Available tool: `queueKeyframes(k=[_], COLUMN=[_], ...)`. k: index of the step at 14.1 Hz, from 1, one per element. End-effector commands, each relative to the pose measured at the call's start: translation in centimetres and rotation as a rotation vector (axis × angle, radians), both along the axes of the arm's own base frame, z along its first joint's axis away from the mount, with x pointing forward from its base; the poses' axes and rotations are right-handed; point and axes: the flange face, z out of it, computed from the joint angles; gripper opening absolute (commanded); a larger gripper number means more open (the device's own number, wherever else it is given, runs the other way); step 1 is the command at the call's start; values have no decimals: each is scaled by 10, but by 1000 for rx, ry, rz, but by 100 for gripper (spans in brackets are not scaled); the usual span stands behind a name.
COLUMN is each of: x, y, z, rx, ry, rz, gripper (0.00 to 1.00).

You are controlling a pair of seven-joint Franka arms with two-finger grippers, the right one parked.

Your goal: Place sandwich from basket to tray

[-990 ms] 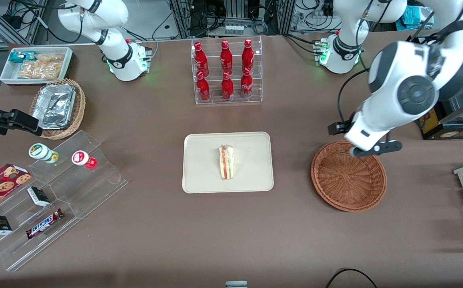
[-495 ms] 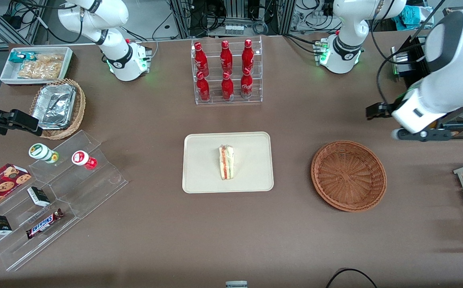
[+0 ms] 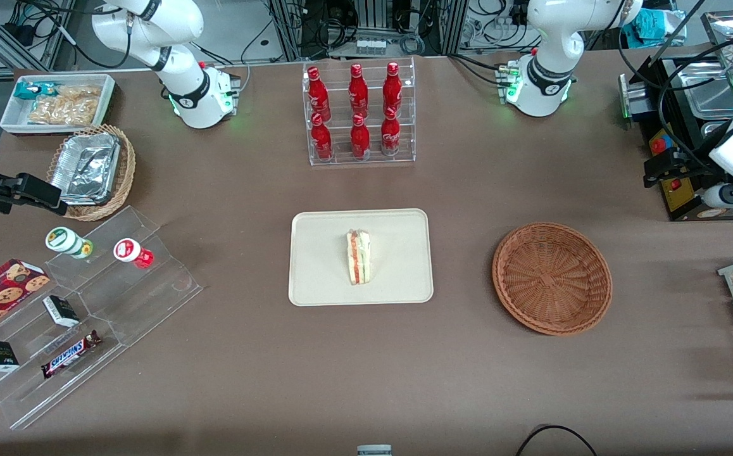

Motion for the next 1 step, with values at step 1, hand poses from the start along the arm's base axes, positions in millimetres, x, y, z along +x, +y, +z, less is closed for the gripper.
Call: queueKeyframes(k=[1], x=[-8], y=[-6], z=[9], rx=[15], ry=[-3], rz=[40], gripper=[100])
